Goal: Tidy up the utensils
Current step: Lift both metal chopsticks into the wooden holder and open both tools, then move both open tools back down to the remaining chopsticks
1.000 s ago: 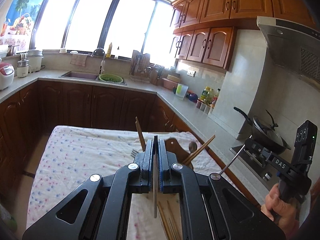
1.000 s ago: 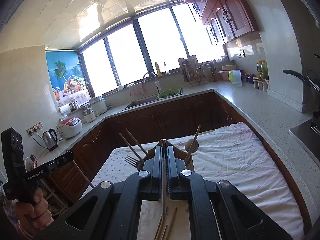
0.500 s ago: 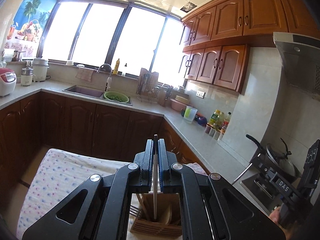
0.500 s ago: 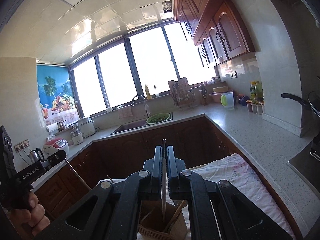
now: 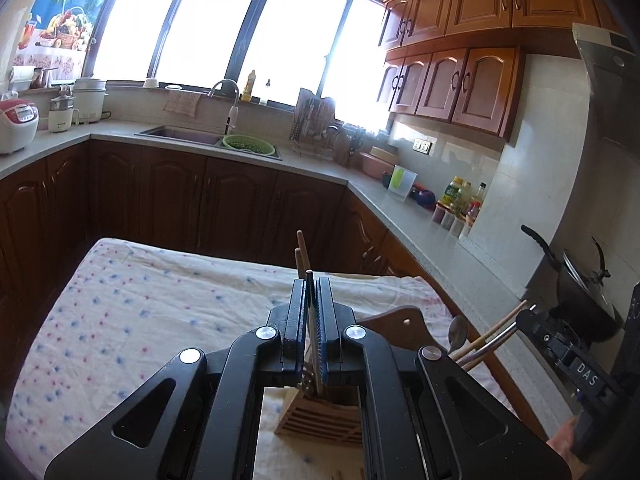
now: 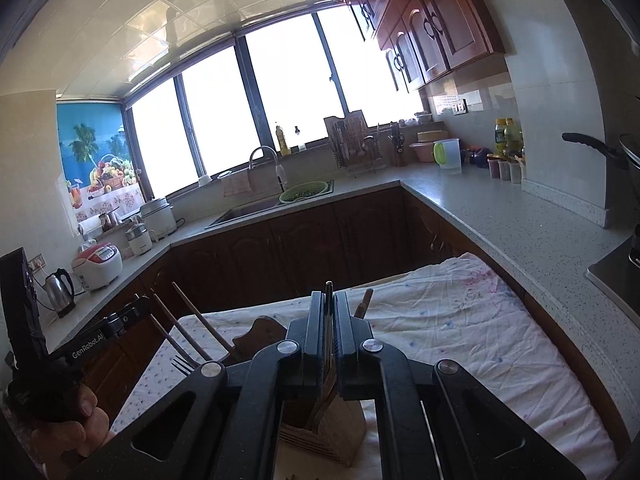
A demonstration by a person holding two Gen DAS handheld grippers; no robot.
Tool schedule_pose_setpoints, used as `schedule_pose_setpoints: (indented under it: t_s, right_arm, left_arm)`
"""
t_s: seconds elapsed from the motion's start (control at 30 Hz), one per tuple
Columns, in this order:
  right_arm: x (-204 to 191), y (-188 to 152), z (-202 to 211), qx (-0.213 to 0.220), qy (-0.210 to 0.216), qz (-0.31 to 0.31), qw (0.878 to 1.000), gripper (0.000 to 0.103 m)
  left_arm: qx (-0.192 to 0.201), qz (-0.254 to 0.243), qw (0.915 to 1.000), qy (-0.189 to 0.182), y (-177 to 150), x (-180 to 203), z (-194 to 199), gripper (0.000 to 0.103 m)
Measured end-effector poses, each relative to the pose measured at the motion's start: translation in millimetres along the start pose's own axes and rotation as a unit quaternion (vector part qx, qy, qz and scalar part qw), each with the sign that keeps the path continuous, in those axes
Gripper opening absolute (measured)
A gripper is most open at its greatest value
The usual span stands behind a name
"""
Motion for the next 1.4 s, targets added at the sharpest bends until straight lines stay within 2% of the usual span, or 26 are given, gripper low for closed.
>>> schedule_pose_setpoints:
  t_s: [0.17, 0.5, 0.6, 0.63, 0.67, 0.73, 0.8, 0.83, 0.9, 0.93, 1.0, 1.07, 1.23, 1.4]
  right_arm:
    - [2, -12, -10, -0.022, 0.001, 0.000, 1.000, 0.004]
    - [2, -12, -10, -0.024, 0.001, -0.006, 1.000, 0.004]
    - [4, -11, -9, -0.026, 0.012, -0.017, 0.999, 0.010]
    - [4, -10, -7, -0.023, 0.014, -0.020, 0.999, 0.011]
    - [4, -9, -4, -0.020, 0.019, -0.024, 0.999, 0.017]
    - [5, -5, 6, -0.009, 0.028, -0.032, 0.999, 0.031]
    - [3, 1, 19, 0.009, 0.037, -0.039, 0.998, 0.057]
    - [3, 4, 26, 0.019, 0.040, -0.042, 0.998, 0.061]
    - [3, 8, 42, 0.038, 0.047, -0.049, 0.997, 0.084]
    - [2, 10, 49, 0.048, 0.050, -0.051, 0.996, 0.087]
    - [1, 13, 64, 0.063, 0.053, -0.051, 0.995, 0.096]
    - [-1, 12, 77, 0.071, 0.055, -0.049, 0.995, 0.099]
    - [-2, 1, 99, 0.073, 0.052, -0.043, 0.995, 0.101]
    - [5, -24, 109, 0.052, 0.042, -0.048, 0.997, 0.102]
  left_arm:
    - [-0.008, 0.001, 1.0000, 0.001, -5, -1, -2, 0.005]
    - [-0.018, 0.001, 0.9998, -0.008, -4, 1, 0, 0.005]
    - [-0.017, 0.010, 0.9997, -0.017, -1, -1, 8, 0.013]
    - [-0.015, 0.012, 0.9997, -0.016, 0, -2, 12, 0.023]
    - [-0.011, 0.016, 0.9997, -0.015, 1, -3, 17, 0.034]
    - [-0.002, 0.025, 0.9995, -0.017, 4, -5, 29, 0.044]
    - [0.002, 0.031, 0.9994, -0.016, 6, -7, 40, 0.054]
    - [0.006, 0.033, 0.9993, -0.016, 6, -8, 47, 0.060]
    - [0.010, 0.035, 0.9993, -0.008, 4, -10, 59, 0.073]
    - [0.012, 0.036, 0.9993, -0.003, 2, -12, 65, 0.078]
    - [0.015, 0.035, 0.9993, 0.002, -3, -14, 77, 0.082]
    - [0.011, 0.037, 0.9992, 0.010, -10, -18, 86, 0.089]
    - [-0.008, 0.034, 0.9991, 0.022, -35, -22, 102, 0.089]
    - [-0.037, 0.029, 0.9983, 0.035, -66, -25, 110, 0.089]
Point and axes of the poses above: each gripper's, at about its wrist camera, not at the fingertips, and z roughly against the way its jaws point, x to its right, y to its top, the point moved 5 cm from there along -z, roughly the way its jaws point, and after that the axes turned 4 degrees about -z, right-handed, at the moved point
